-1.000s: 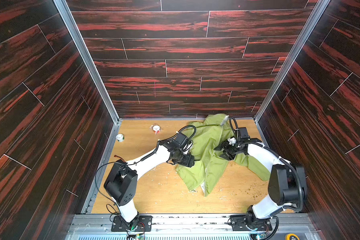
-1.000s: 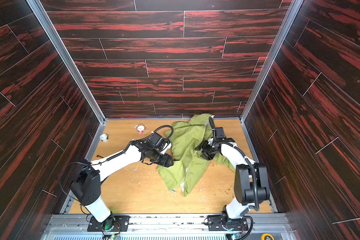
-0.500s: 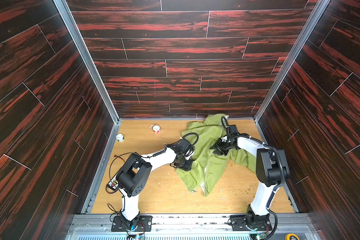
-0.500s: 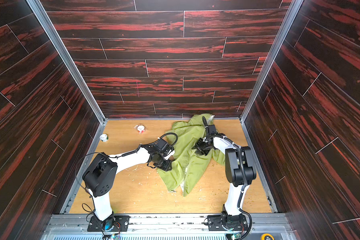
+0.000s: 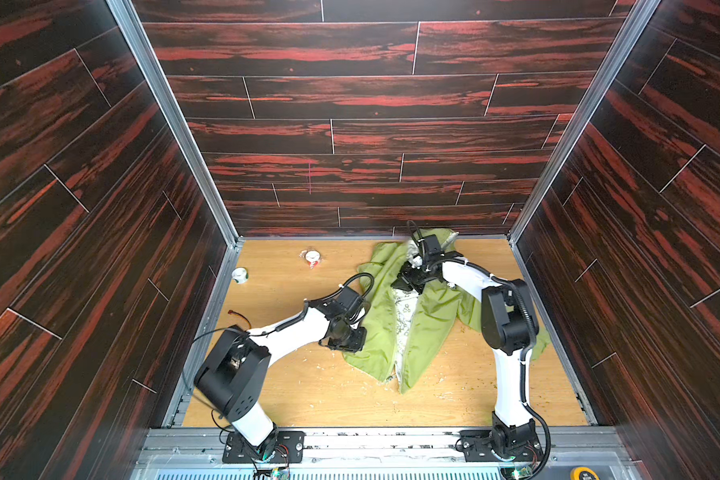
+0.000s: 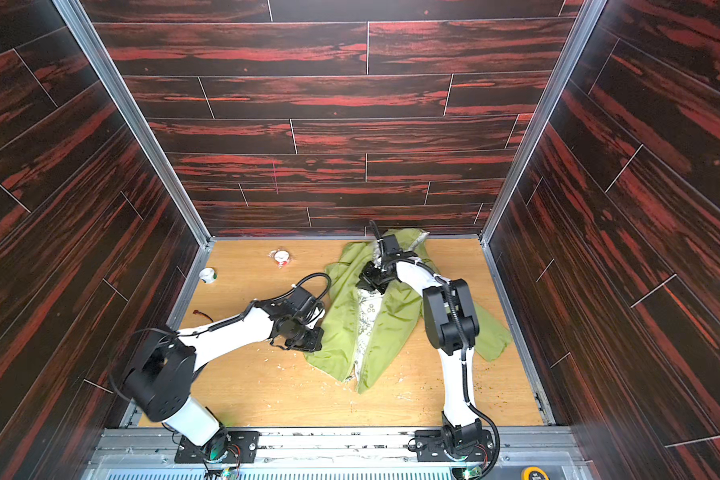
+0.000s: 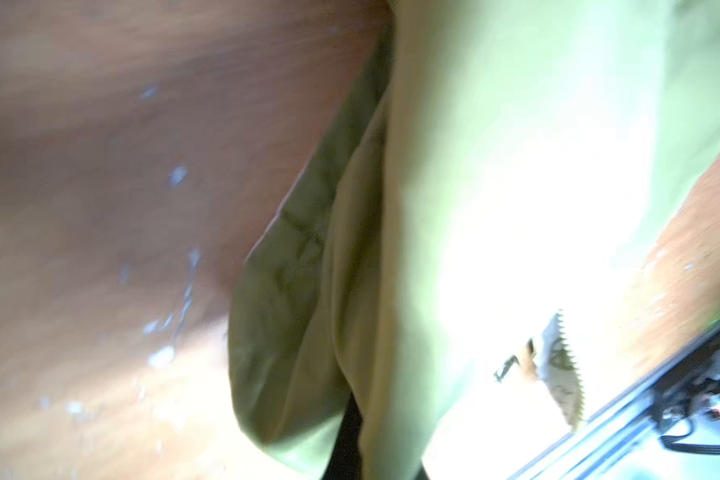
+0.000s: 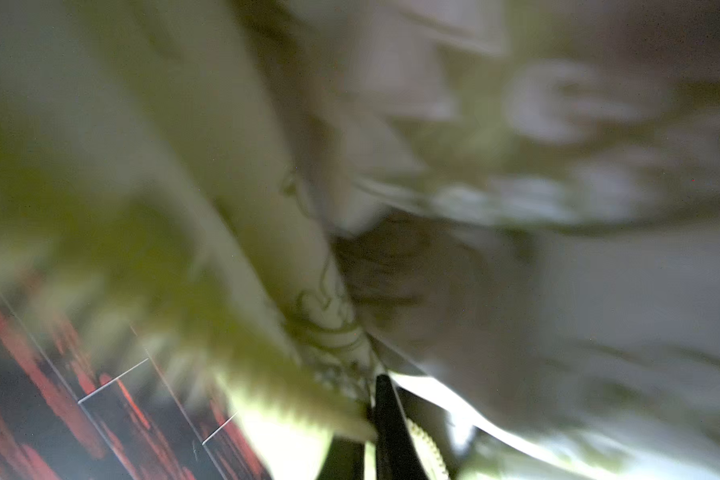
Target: Zip up the jacket
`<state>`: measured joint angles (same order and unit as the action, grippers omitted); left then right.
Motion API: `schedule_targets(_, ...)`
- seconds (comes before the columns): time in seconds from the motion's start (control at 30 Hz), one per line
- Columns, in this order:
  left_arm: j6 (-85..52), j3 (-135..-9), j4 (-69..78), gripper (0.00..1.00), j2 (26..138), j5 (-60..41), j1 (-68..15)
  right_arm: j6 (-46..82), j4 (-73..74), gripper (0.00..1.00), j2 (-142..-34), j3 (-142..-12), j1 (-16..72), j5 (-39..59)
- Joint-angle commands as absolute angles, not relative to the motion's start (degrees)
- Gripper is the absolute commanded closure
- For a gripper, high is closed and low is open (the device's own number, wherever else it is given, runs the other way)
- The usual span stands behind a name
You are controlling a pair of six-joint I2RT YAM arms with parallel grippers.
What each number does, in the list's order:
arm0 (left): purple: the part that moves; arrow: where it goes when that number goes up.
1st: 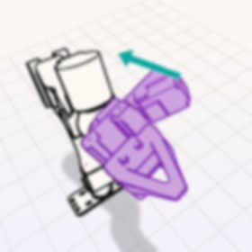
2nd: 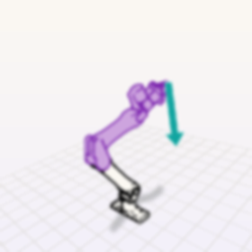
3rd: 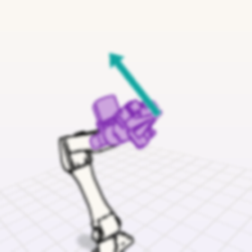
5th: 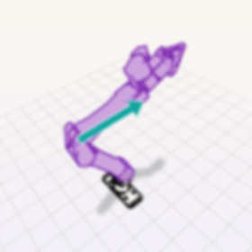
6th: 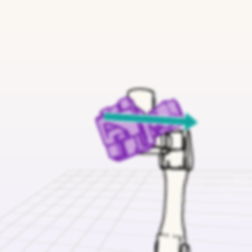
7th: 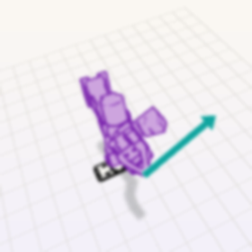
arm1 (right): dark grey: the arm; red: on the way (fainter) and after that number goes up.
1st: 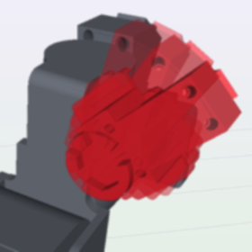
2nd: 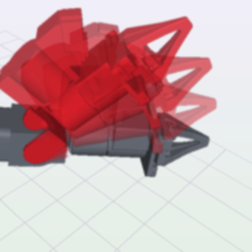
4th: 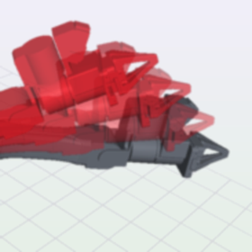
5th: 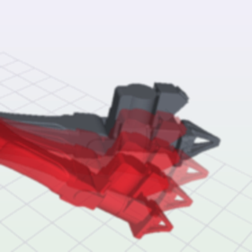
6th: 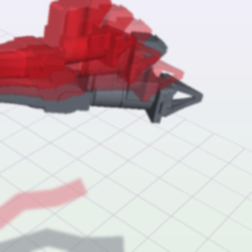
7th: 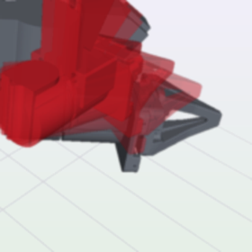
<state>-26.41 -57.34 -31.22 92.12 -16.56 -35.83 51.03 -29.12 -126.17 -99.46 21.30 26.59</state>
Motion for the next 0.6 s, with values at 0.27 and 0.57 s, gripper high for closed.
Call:
schedule_targets(0.27,-35.8,-57.1,-35.1,0.76,87.9,-16.6,-33.3,48.5,-34.0,0.77,-125.9,-103.7,23.6,27.8)
schedule_targets(0.57,-37.3,-63.4,-41.7,0.50,87.6,-12.7,-32.9,42.9,-40.1,0.46,-111.0,-95.2,22.9,26.3)
